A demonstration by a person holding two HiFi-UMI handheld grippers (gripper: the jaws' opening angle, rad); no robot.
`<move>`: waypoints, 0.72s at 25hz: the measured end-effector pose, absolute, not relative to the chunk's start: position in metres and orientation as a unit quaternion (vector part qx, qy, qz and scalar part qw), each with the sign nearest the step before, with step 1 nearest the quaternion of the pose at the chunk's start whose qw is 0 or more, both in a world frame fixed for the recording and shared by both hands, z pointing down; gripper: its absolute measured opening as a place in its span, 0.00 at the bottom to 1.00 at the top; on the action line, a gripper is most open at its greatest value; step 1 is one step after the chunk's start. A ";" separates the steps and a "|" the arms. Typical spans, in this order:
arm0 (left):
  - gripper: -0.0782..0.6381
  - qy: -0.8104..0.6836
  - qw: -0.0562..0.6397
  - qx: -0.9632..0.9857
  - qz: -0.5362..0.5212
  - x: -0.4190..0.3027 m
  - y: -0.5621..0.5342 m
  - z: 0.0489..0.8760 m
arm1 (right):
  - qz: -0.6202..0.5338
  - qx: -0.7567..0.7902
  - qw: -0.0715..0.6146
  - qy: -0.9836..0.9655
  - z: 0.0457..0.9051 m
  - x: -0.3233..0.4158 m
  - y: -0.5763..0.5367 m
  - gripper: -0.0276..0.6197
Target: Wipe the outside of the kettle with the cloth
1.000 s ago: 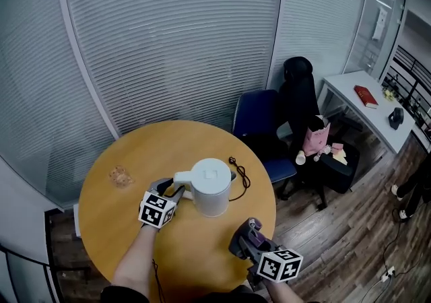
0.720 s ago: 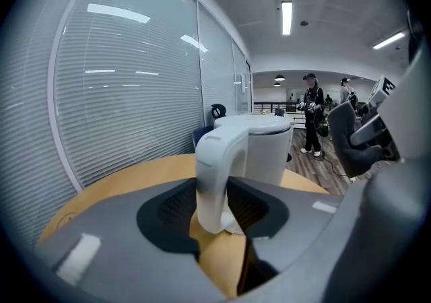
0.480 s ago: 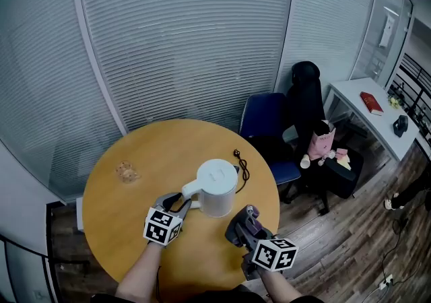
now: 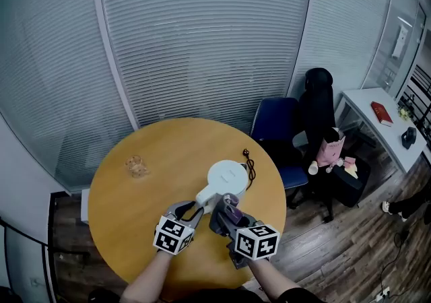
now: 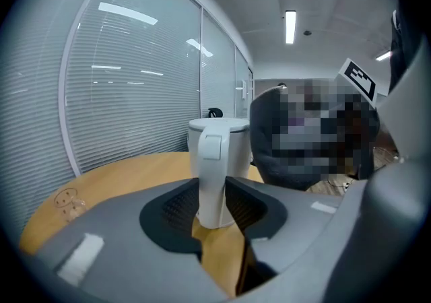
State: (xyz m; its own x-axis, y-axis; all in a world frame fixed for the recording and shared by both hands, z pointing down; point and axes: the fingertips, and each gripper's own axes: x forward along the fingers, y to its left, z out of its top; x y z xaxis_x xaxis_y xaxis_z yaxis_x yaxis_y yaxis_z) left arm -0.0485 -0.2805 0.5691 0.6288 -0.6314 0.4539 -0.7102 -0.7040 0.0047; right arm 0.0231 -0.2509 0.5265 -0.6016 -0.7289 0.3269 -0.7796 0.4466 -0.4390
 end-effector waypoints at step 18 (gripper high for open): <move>0.27 -0.397 0.119 0.890 0.189 -0.047 -0.275 0.569 | 0.405 0.439 0.213 -0.773 0.687 0.043 -0.265 0.19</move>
State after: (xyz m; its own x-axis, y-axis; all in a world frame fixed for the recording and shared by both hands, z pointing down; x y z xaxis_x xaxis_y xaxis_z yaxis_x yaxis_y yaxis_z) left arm -0.0467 -0.2746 0.5692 0.6139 -0.6615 0.4308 -0.7516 -0.6567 0.0627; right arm 0.0428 -0.2652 0.6871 -0.5237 -0.5058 0.6855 -0.8515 0.2868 -0.4389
